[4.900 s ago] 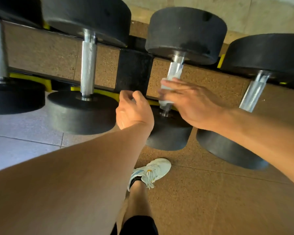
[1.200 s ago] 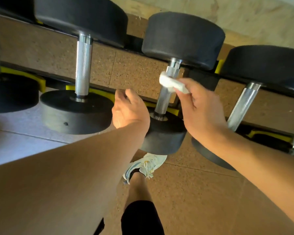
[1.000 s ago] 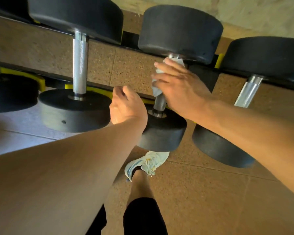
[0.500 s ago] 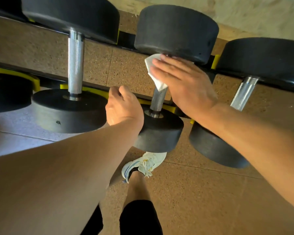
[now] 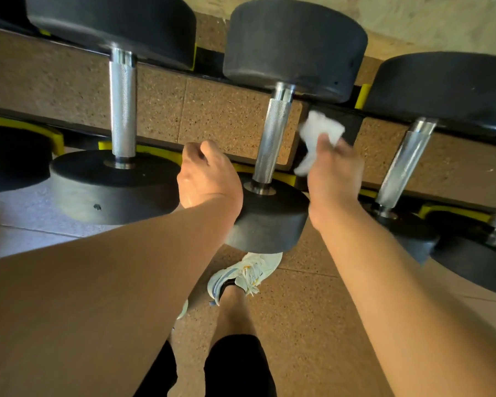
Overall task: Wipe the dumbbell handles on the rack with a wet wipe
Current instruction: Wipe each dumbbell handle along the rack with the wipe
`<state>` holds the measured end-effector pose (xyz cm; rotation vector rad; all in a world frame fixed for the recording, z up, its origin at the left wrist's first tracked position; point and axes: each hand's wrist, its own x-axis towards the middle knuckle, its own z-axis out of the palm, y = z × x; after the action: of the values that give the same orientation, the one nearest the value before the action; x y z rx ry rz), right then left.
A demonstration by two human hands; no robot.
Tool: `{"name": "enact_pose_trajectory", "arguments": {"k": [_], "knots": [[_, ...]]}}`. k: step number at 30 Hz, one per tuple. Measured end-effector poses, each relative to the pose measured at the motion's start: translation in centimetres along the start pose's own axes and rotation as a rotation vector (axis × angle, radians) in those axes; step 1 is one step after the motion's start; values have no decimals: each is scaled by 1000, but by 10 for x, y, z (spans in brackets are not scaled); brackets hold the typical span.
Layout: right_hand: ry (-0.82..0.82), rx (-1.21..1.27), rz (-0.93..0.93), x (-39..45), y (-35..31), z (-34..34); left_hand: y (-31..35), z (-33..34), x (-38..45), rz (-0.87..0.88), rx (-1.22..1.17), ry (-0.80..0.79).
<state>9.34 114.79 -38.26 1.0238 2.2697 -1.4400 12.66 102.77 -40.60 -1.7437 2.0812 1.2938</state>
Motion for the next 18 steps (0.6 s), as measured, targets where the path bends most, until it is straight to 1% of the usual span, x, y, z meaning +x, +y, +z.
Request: {"name": "enact_pose_trajectory", "arguments": {"k": [1,2,3,4,6,7,9,11,12,13,14,15,16,18], "knots": [[-14,35,-13,4,-12,11,0,0,0,-4,6,-4],[-41,3,-27,6,-22,24,1,1,0,-9,12,-10],[-61,-82,-57,8,-27,35,1,1,0,-13,17,-13],[-69,-236,-112,6,-30,41,1,1,0,-13,22,-13],[-96,-670,-307,-2,-25,37,1,1,1,-10,31,-17],[-137,-854,-414,-9,-21,28,1,1,1,-6,36,-23],[-307,-1097,-540,-26,-14,8,1,1,1,0,47,-23],[-514,-1280,-606,-38,-9,-5,2,0,1,-2,57,-29],[-594,-1342,-609,-41,-11,-10,3,0,1,-3,59,-32],[-650,-1354,-583,-40,-16,-14,3,0,0,-6,56,-35],[-671,-1317,-507,-35,-23,-19,3,0,0,-7,48,-40],[-626,-1219,-402,-27,-32,-23,2,0,0,0,40,-45],[-527,-1069,-297,-18,-39,-26,1,0,0,4,29,-47],[-255,-686,-128,-1,-48,-24,-1,1,2,2,19,-45]]}}
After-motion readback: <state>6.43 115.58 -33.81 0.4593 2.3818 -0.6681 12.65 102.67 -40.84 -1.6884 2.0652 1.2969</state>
